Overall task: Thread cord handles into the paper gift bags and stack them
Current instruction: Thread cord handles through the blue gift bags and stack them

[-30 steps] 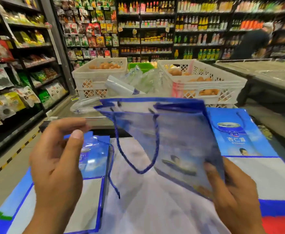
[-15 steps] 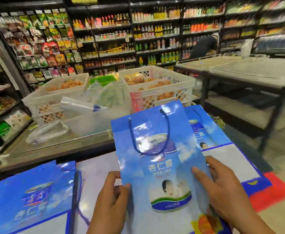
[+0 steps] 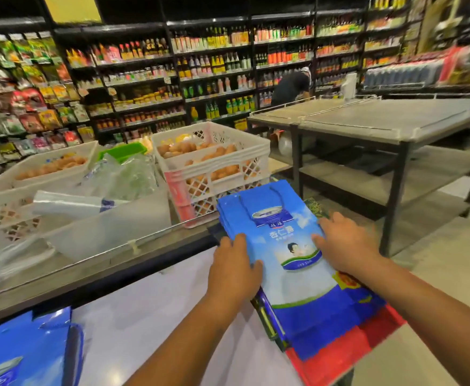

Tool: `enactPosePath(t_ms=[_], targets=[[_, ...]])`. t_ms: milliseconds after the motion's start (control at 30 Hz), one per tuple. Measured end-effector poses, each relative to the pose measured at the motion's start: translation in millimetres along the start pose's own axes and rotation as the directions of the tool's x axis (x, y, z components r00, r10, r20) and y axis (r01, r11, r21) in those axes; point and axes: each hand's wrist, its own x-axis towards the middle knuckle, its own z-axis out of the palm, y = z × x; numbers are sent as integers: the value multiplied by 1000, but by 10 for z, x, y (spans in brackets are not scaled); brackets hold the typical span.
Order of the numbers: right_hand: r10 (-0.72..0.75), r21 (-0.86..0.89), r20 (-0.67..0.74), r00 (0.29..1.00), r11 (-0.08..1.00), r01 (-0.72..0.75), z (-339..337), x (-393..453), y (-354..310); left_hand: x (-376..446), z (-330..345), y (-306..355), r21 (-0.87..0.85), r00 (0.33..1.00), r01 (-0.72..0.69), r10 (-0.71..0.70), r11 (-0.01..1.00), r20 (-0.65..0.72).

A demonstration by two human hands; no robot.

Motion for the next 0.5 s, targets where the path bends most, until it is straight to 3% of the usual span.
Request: enactPosePath(t_ms=[67, 167, 300, 500], targets=[[-75, -45, -83, 994, 996, 72, 123, -29, 3, 4, 91, 79, 216, 993, -94, 106, 972, -43], [-225, 127, -68, 972, 964, 232, 174, -45, -61, 53, 210, 182, 386, 958, -207, 266, 899, -106], [-373, 112, 56, 926, 924, 365, 339, -98, -139, 173, 472, 258, 379, 928, -348, 372, 858, 11], [-425, 81, 77, 902, 904, 419, 499, -41, -71, 226, 819, 144, 352, 958, -286, 267, 891, 103]])
